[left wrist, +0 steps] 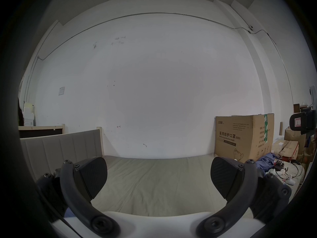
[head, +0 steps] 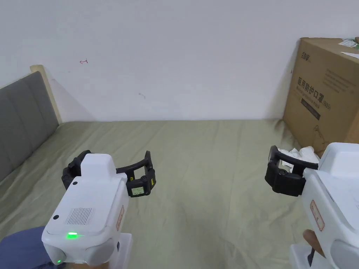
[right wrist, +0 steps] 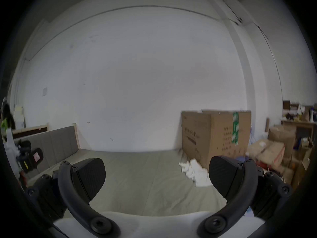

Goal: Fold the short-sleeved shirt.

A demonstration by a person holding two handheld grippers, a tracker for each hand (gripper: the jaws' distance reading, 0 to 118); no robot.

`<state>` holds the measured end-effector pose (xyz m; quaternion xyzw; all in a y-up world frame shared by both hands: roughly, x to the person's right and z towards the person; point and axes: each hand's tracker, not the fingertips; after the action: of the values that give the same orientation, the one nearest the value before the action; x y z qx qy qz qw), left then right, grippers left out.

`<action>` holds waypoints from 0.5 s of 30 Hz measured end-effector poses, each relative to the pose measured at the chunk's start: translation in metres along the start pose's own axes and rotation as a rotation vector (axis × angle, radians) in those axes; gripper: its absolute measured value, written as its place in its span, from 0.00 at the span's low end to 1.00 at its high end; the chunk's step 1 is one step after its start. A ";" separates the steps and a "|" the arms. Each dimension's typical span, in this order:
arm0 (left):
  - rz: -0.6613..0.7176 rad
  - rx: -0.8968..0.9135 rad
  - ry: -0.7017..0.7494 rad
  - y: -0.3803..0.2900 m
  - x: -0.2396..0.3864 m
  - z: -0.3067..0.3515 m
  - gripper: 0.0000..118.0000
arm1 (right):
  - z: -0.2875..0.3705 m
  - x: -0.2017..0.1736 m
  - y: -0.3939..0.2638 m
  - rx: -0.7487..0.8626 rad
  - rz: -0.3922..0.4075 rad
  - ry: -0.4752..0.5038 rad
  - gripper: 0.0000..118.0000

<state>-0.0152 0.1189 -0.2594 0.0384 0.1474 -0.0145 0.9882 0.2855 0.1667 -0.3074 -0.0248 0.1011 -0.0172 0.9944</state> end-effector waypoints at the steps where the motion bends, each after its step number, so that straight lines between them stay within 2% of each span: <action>1: 0.002 0.000 -0.002 0.000 0.000 0.000 1.00 | -0.004 0.003 0.001 -0.062 -0.012 -0.005 1.00; 4: 0.006 -0.001 -0.006 0.001 0.000 0.000 1.00 | -0.008 -0.001 0.012 -0.240 -0.079 -0.055 1.00; 7: 0.010 0.001 -0.011 0.002 0.000 0.000 1.00 | -0.014 0.003 0.015 -0.347 -0.152 -0.022 1.00; 15: 0.015 0.006 -0.005 0.004 -0.002 0.001 1.00 | -0.016 0.007 0.016 -0.362 -0.209 0.020 1.00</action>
<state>-0.0166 0.1224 -0.2580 0.0423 0.1445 -0.0079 0.9886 0.2892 0.1821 -0.3250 -0.2131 0.1093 -0.1020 0.9655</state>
